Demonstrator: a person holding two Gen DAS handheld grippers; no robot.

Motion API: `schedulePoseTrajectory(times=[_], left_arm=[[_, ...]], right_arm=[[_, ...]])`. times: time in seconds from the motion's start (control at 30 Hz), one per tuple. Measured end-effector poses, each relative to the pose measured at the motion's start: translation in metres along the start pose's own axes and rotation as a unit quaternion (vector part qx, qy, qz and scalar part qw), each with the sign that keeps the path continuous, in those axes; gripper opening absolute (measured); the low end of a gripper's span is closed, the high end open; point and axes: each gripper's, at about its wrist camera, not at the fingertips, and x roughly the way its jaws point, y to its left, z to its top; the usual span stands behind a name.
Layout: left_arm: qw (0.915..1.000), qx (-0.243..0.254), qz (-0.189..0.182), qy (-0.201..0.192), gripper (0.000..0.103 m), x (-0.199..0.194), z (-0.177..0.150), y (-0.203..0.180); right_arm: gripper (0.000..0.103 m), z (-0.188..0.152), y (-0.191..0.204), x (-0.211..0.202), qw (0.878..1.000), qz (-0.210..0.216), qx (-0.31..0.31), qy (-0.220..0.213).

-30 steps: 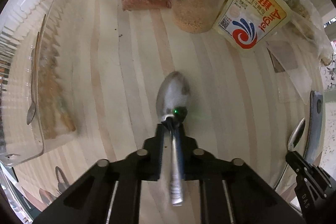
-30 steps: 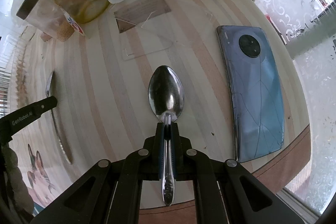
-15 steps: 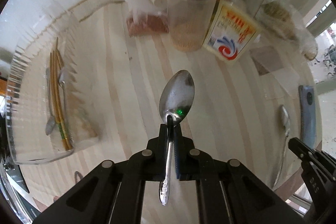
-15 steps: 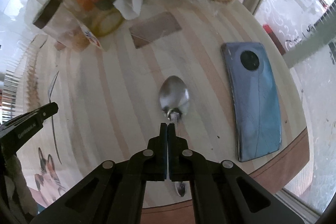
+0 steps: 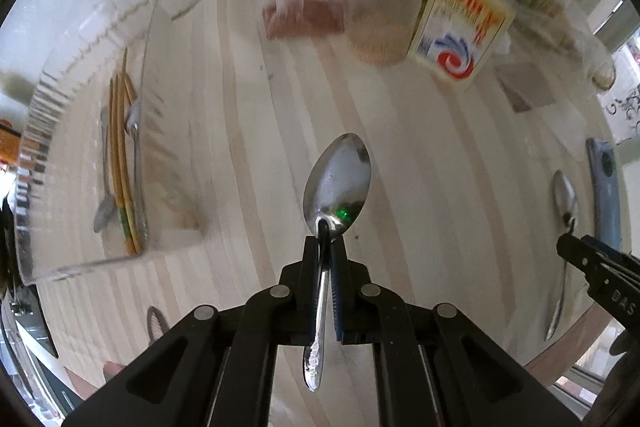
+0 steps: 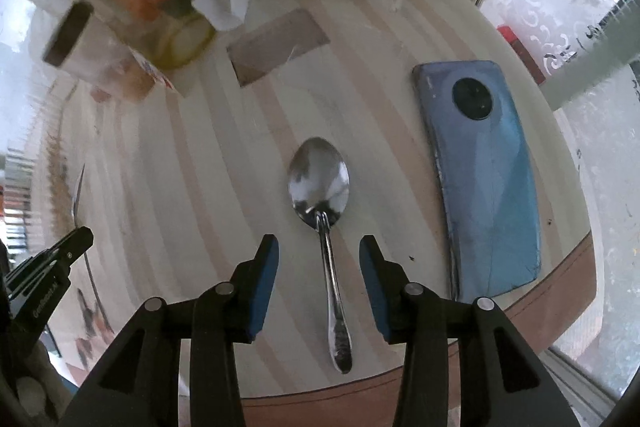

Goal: Organize utensils

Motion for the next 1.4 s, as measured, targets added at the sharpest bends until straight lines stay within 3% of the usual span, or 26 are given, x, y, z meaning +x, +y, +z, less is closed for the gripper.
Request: schedulePoseTrajectory(times=[0.07,0.1,0.13,0.3,0.7,0.9,1.03,1.27,1.4], left_arm=[[1.0000,-0.001,0.000,0.004,0.003,0.004,-0.003,0.000],[1.0000,-0.002,0.000,0.004,0.003,0.005,-0.003,0.000],[1.0000,-0.003,0.000,0.004,0.003,0.005,-0.004,0.000],[0.9999,-0.005,-0.004,-0.008,0.003,-0.006,-0.003,0.003],[0.9953,-0.030,-0.037,-0.084,0.003,-0.094,0.013,0.037],[0.9890,-0.076,-0.040,-0.120,0.003,-0.140,0.024,0.108],[0.9857,-0.111,-0.015,-0.126,0.003,-0.146,0.036,0.166],[0.9826,-0.155,0.007,-0.102,0.003,-0.120,0.044,0.235],[0.9805,-0.180,-0.024,-0.075,0.003,-0.097,0.048,0.257]], right_arm=[[0.041,-0.001,0.007,0.008,1.000,-0.017,-0.015,-0.008],[0.010,-0.002,0.012,0.008,0.999,-0.024,-0.028,-0.016],[0.007,-0.004,0.018,0.008,0.999,-0.034,-0.036,-0.023],[0.006,-0.011,0.031,0.000,0.998,-0.037,-0.038,-0.032],[0.002,-0.015,0.063,-0.088,0.994,0.042,-0.039,-0.093],[0.002,0.013,0.136,-0.131,0.983,0.120,-0.073,-0.120],[0.002,0.027,0.204,-0.134,0.973,0.162,-0.108,-0.120],[0.002,0.044,0.302,-0.104,0.967,0.179,-0.157,-0.091],[0.002,0.048,0.329,-0.082,0.967,0.176,-0.167,-0.072]])
